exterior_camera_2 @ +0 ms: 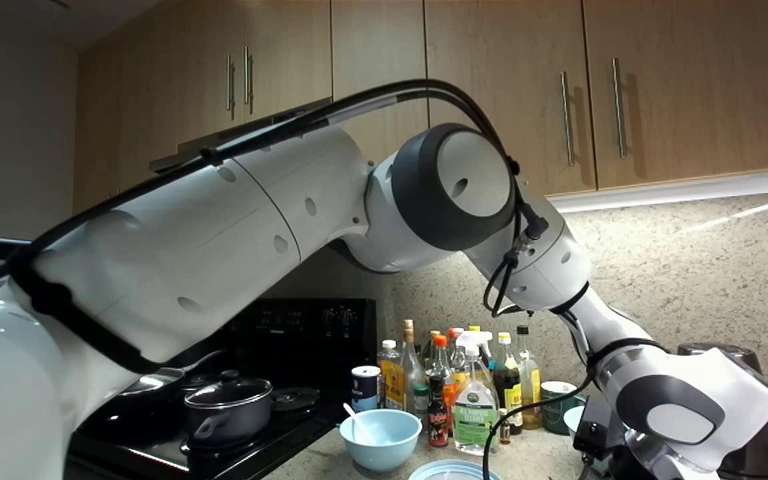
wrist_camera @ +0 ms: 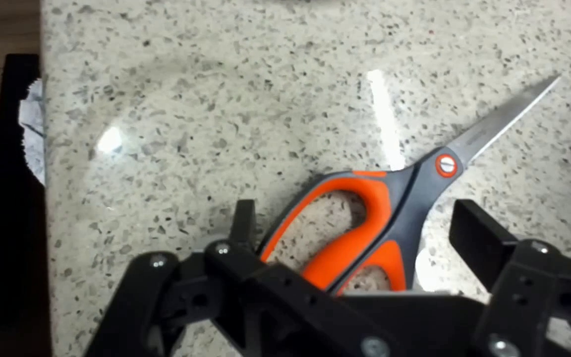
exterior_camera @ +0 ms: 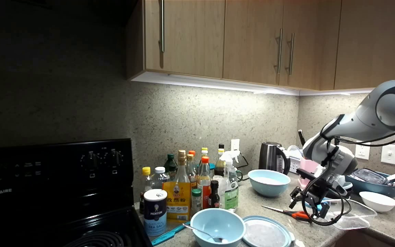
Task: Put the pair of scissors onto the lid on the left
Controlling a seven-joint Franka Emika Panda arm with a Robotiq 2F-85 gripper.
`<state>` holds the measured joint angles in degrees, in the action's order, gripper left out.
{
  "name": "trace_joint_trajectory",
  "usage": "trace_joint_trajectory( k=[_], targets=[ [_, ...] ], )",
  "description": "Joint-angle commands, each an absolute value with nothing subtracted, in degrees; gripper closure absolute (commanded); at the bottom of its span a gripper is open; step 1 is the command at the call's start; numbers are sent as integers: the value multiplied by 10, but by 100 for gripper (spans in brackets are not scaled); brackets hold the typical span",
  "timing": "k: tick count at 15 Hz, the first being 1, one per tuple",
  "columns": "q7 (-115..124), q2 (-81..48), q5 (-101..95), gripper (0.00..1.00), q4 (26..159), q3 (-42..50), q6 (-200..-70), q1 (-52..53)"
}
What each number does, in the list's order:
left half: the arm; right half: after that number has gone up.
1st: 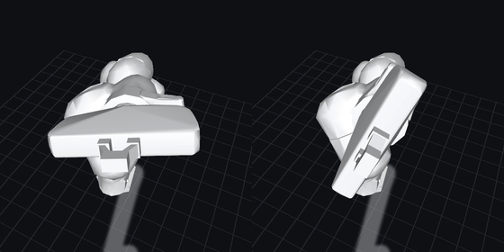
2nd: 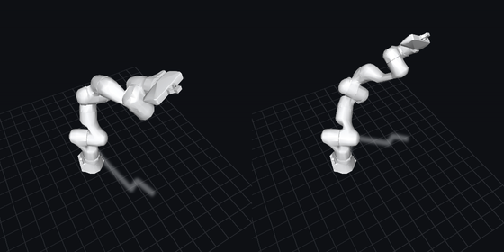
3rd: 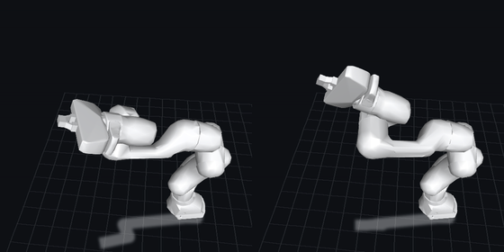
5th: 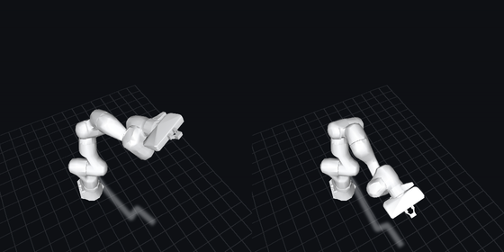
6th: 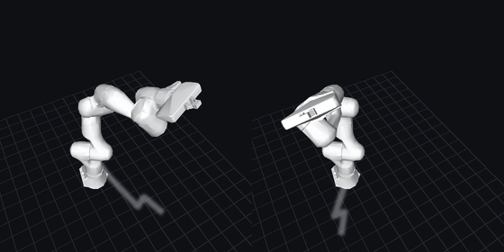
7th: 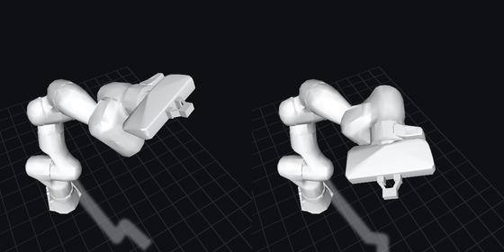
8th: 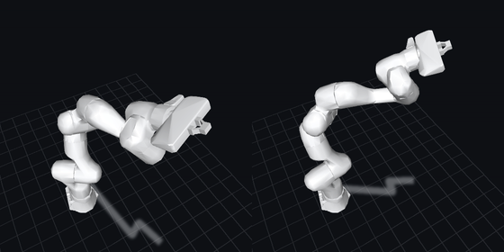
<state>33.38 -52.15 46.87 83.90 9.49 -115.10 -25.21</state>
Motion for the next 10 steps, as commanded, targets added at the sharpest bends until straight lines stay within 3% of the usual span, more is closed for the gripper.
trace_joint_trajectory(
  k=[1,10],
  targets=[
    [357,-455,516,0,937,111,-1217,-227],
    [348,-384,526,0,1034,133,-1281,-177]
  ],
)
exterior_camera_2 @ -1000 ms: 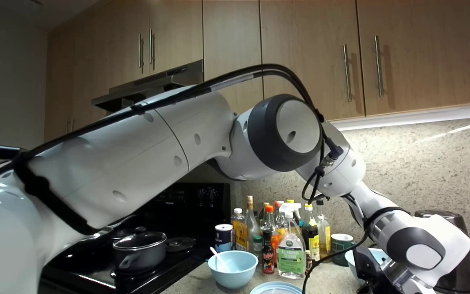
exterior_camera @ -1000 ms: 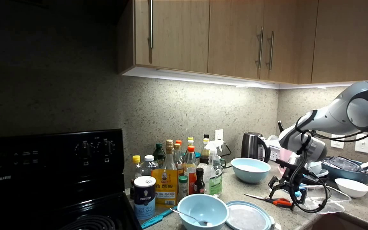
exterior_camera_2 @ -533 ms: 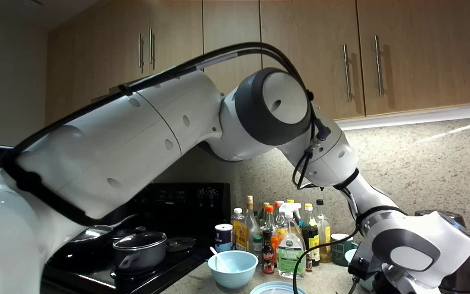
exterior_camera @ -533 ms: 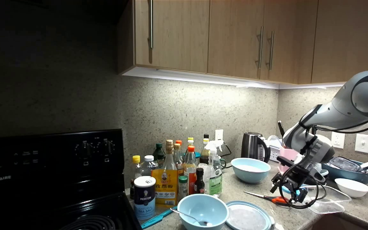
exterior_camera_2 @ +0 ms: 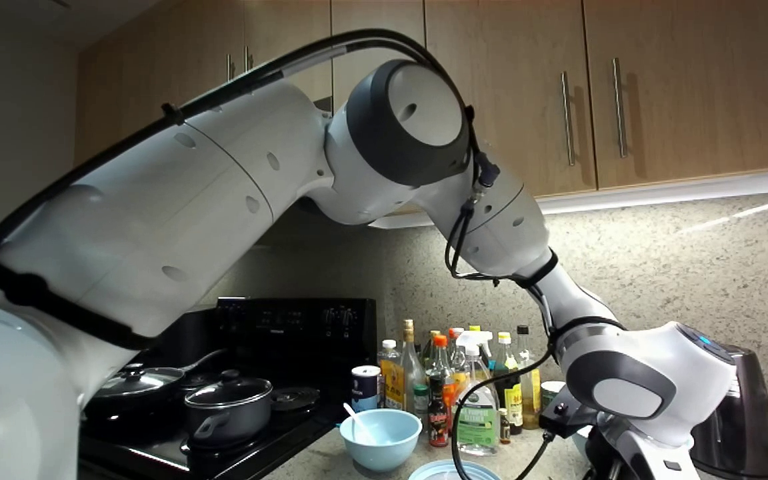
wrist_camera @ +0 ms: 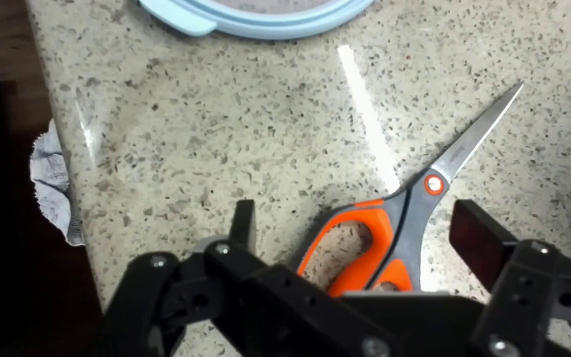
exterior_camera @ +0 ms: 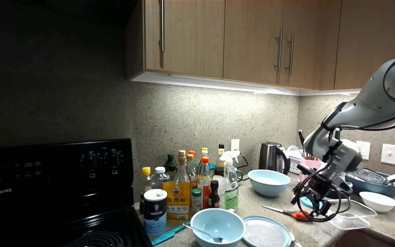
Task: Put the pair of scissors onto the lid on the left
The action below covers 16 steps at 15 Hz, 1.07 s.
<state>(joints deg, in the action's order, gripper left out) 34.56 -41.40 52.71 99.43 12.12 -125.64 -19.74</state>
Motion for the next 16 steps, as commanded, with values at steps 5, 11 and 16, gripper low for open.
trace_joint_trajectory(
  k=[5,11,16],
  targets=[
    [347,-409,492,0,1000,135,-1269,-170],
    [342,-451,487,0,922,128,-1232,-187],
    [350,-477,487,0,860,123,-1171,-207]
  ],
)
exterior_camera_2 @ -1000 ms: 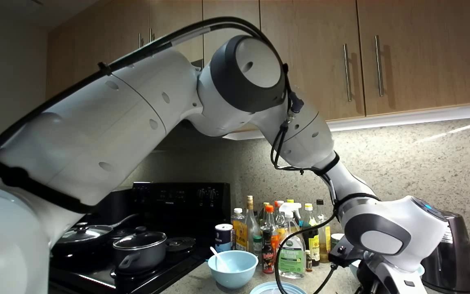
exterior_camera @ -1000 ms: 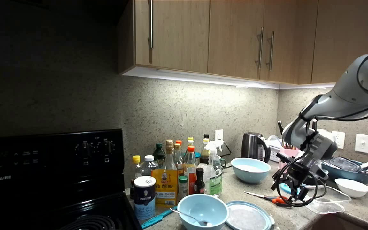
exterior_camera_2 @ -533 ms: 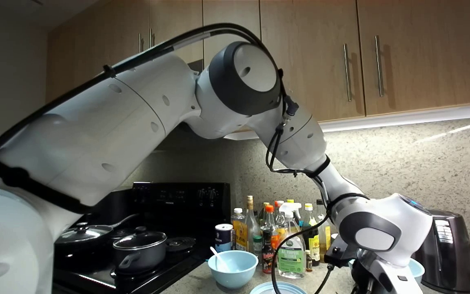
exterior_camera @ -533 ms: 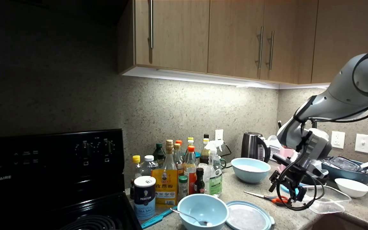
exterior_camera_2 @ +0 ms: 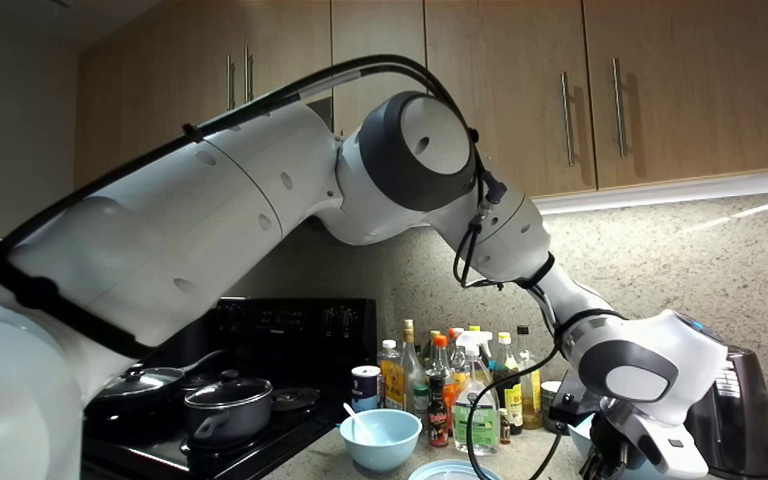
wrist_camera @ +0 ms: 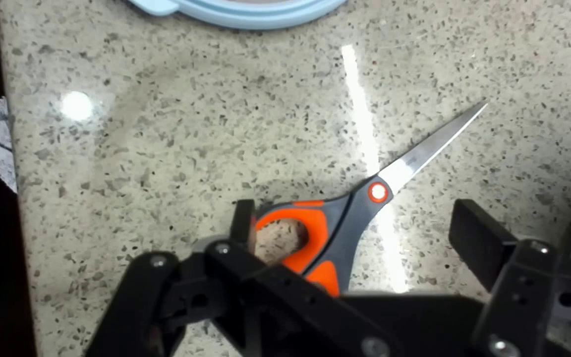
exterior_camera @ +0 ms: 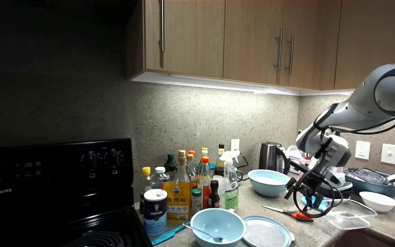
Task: Put the pair of scissors onto the lid on the left
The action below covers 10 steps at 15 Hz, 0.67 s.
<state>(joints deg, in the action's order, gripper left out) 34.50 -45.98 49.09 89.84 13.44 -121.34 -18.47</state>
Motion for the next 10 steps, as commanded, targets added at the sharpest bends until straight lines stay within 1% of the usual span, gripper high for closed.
trace_joint_trajectory(
  k=[1,10],
  targets=[
    [349,-482,486,0,850,122,-1156,-211],
    [360,-551,484,0,752,117,-1046,-240]
  ],
)
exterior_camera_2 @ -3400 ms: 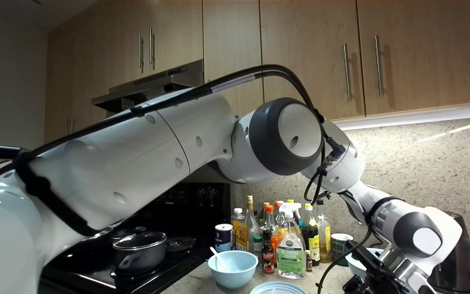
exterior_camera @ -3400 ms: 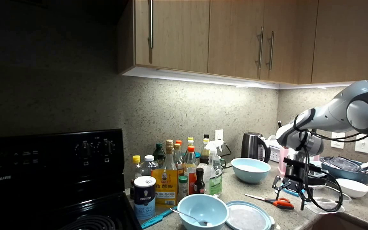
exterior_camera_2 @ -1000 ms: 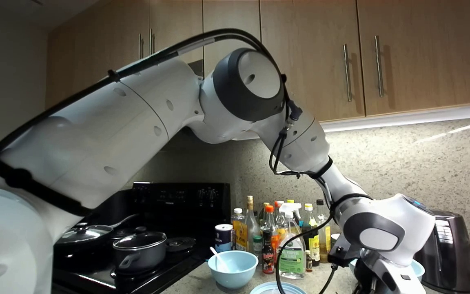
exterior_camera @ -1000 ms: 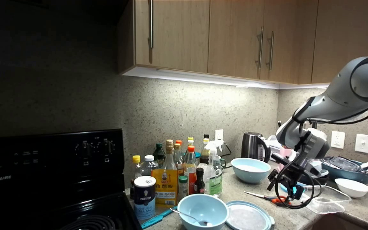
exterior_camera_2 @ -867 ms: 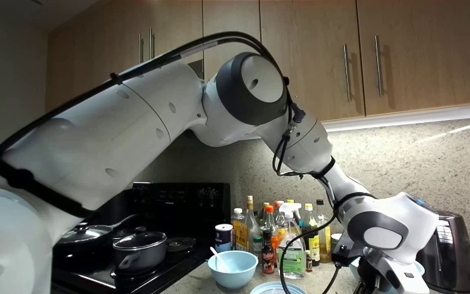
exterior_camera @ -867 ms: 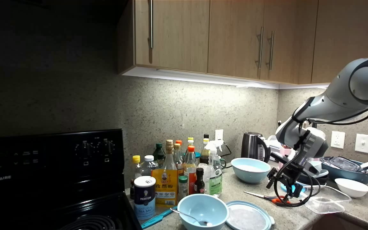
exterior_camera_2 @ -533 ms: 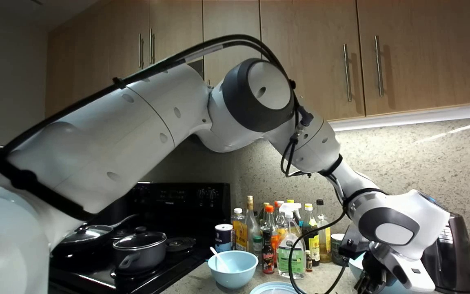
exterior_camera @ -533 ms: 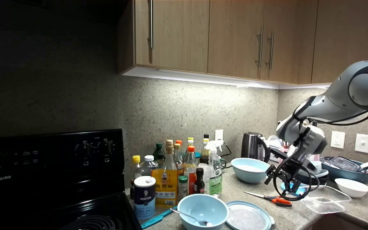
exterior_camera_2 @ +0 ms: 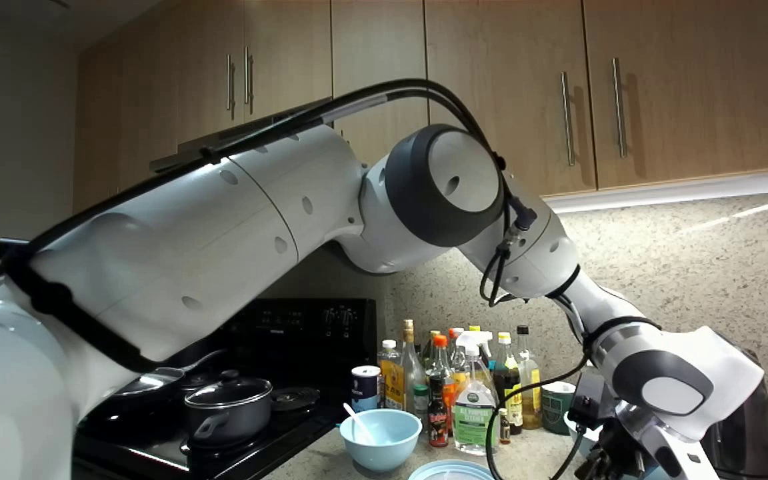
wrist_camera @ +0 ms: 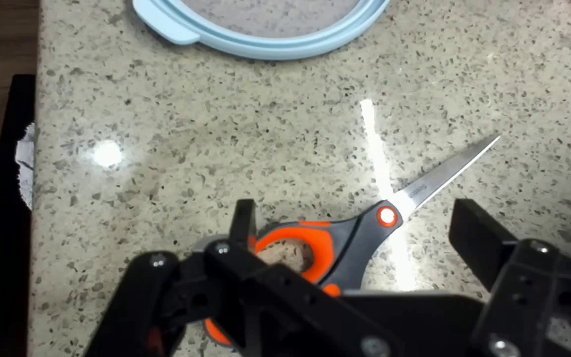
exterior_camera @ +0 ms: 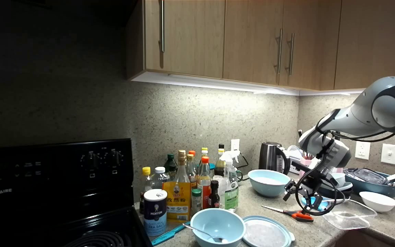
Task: Put the pair of scissors onto the lid on the left
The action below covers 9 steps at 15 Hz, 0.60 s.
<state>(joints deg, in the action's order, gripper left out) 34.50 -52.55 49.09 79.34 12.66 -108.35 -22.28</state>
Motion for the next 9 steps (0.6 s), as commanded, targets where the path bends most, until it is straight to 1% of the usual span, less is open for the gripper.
trace_joint_trajectory(
  k=[1,9],
  targets=[
    [363,-558,484,0,743,118,-1038,-241],
    [375,-595,485,0,692,118,-1015,-254]
  ],
)
